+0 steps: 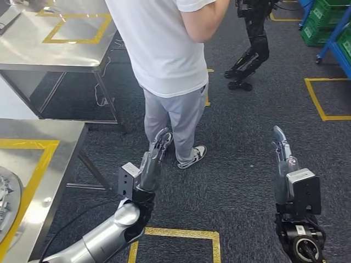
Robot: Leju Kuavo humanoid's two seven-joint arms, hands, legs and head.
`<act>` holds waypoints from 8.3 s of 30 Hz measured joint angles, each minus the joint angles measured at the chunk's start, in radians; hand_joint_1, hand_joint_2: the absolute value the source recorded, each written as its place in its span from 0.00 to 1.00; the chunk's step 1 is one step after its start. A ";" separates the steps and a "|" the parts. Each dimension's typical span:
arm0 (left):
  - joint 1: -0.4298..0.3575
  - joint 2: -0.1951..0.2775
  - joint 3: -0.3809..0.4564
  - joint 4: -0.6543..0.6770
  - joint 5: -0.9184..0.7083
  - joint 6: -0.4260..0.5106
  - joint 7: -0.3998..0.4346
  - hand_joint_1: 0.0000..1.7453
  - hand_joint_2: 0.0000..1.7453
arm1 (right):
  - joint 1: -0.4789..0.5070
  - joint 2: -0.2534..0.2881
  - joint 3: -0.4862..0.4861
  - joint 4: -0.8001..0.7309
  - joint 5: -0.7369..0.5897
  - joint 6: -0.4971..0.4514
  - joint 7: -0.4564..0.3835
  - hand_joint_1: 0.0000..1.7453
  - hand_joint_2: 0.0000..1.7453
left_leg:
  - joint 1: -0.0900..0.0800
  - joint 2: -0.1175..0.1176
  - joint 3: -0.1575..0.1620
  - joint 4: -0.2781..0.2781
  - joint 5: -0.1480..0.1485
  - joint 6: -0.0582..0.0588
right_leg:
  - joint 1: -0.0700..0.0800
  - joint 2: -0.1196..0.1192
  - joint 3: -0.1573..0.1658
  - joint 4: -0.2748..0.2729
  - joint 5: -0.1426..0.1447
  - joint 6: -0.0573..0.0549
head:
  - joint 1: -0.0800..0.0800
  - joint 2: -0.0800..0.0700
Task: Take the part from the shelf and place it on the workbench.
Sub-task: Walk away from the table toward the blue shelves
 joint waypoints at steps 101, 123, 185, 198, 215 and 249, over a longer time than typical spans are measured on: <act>-0.023 0.010 0.000 -0.028 0.032 0.025 0.002 0.00 0.00 | 0.001 0.010 0.004 0.011 -0.036 0.018 -0.021 0.00 0.00 | -0.005 0.091 0.028 -0.051 0.011 0.022 | -0.011 -0.091 -0.146 0.280 -0.132 0.041 | 0.019 0.000; -0.043 0.013 0.000 -0.020 0.042 0.029 0.003 0.00 0.00 | -0.004 0.010 0.006 0.015 -0.016 -0.022 -0.006 0.00 0.00 | -0.007 0.045 -0.001 0.007 -0.013 -0.004 | -0.003 -0.029 -0.022 0.027 -0.011 -0.002 | -0.010 0.000; -0.048 0.017 -0.015 -0.006 0.085 0.044 0.016 0.00 0.00 | 0.019 0.010 0.006 0.011 0.004 -0.041 -0.011 0.00 0.00 | -0.039 0.047 -0.065 0.002 0.047 0.027 | 0.003 -0.064 0.037 0.029 -0.082 -0.002 | -0.004 0.000; -0.040 0.015 -0.016 -0.004 0.086 0.047 0.016 0.00 0.00 | 0.020 0.010 0.006 0.019 0.000 -0.037 -0.012 0.00 0.00 | -0.014 0.052 0.031 -0.030 -0.011 0.012 | -0.014 -0.104 -0.032 0.075 -0.028 0.043 | 0.022 0.000; -0.035 0.018 -0.016 -0.004 0.080 0.047 0.008 0.00 0.00 | 0.012 0.010 0.008 0.020 -0.001 -0.035 -0.005 0.00 0.00 | -0.011 0.051 -0.057 -0.009 0.043 -0.014 | -0.008 -0.085 0.045 0.011 -0.074 0.005 | 0.001 0.000; -0.030 0.016 -0.016 -0.007 0.072 0.037 0.003 0.00 0.00 | 0.018 0.011 0.013 0.018 0.006 -0.034 -0.002 0.00 0.00 | 0.000 0.048 -0.031 -0.031 0.029 -0.008 | -0.015 -0.090 0.063 0.000 -0.092 0.032 | 0.007 0.000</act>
